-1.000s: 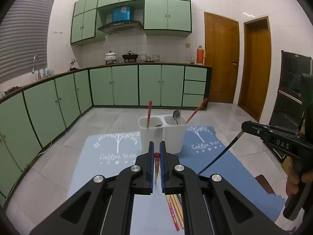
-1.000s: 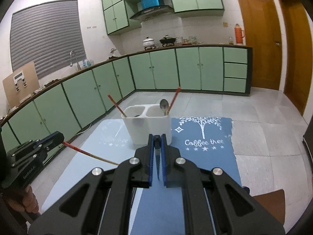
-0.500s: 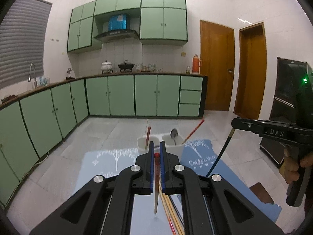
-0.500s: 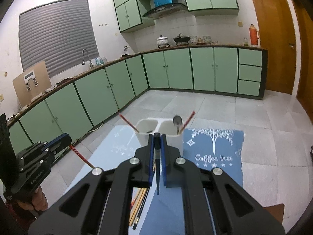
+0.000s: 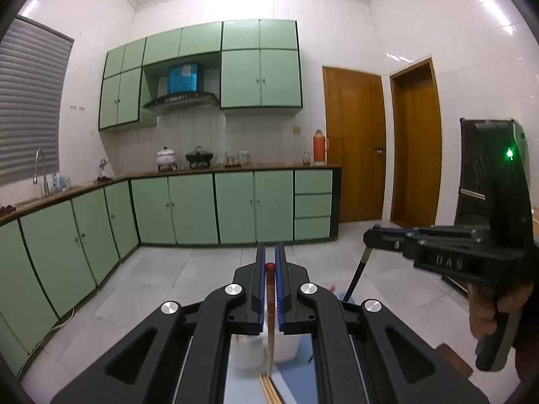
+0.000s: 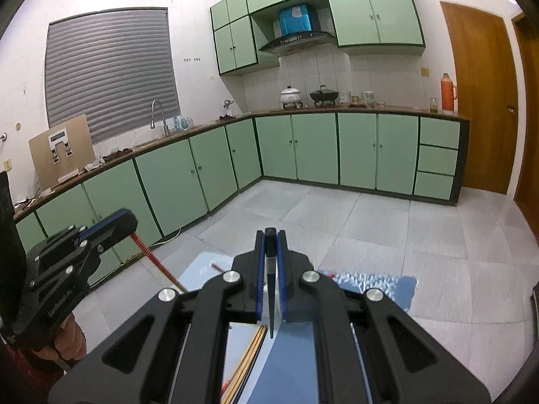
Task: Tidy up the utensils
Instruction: 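Lift the black and red chopsticks with both tools and carry them over the white holder, then drop both chopsticks into the white holder and open both tools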
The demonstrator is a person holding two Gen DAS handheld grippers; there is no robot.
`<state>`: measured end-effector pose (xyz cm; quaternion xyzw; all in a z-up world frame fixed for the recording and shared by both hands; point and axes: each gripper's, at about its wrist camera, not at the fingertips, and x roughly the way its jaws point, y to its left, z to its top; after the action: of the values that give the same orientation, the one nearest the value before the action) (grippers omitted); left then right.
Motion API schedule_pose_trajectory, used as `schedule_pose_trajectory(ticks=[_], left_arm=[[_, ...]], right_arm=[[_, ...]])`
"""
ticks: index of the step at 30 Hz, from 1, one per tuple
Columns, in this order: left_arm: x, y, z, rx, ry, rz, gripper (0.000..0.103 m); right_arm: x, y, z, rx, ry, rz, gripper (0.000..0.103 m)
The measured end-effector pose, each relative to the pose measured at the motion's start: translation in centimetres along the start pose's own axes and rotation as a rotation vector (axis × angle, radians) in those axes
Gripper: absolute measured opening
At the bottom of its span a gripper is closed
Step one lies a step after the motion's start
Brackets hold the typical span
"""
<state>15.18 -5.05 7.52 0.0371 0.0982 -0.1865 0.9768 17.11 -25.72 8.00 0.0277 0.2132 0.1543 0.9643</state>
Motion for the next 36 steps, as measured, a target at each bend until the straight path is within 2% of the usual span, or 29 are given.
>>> schedule_pose_trajectory(ticks=[6,12,22,29,33,36], left_arm=[[2.9,0.7,2.7,0.008,-0.05,0.026,0.005],[6.5,1.9,3.6,0.006,-0.071,0.052,0.005],[13.2,3.9,0.0,-0.025,0.035,0.06,0.005],[15.2,5.4,-2.3,-0.06,0.112,0.06,0.006],[14.8,6.1,-2.4,-0.068,0.113,0.07,0.017],[13.9,6.5,-2.0,-0.079,0.101,0.08,0.026]], right_arm=[[1.6,-1.3,3.3,-0.003,-0.044,-0.024,0.006],[5.0,-3.3,4.6,0.015,-0.052,-0.042,0.006],[12.1,-4.8,2.1,0.039,0.019,-0.024,0.006],[13.8,-4.5,-0.1,0.045,0.072,0.0,0.009],[13.3,-4.5,-0.3,0.053,0.068,-0.007,0.012],[12.2,-4.6,0.0,0.064,0.048,-0.016,0.019]])
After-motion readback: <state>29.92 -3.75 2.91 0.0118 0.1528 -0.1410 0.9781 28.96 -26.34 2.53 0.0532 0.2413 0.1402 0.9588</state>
